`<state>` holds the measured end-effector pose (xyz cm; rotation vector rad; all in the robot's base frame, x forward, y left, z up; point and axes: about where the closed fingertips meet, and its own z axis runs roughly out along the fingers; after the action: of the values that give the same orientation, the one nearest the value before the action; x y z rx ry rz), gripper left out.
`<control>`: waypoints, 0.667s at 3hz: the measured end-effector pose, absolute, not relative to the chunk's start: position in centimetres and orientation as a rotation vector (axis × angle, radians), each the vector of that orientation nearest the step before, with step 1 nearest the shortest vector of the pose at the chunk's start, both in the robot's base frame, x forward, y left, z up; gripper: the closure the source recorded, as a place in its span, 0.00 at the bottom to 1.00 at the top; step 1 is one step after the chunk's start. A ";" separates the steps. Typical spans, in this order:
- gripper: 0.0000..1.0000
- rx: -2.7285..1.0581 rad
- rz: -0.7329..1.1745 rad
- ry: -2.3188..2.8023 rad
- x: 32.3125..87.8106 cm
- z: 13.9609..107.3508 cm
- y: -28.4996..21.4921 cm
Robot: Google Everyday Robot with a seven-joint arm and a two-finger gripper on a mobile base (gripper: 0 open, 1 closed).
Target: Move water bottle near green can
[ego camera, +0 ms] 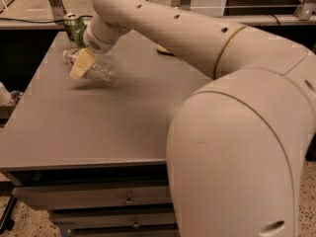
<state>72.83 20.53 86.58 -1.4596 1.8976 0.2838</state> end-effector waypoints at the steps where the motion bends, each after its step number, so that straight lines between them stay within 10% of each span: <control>1: 0.00 -1.457 0.265 1.892 73.3 87.0 20.3; 2: 0.00 -1.440 0.242 1.890 73.9 87.3 20.1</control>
Offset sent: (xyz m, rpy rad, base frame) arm 0.0199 -0.0107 0.0159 -0.0070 -0.0601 -0.0474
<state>73.90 20.09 87.33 -1.4400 1.8896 0.2420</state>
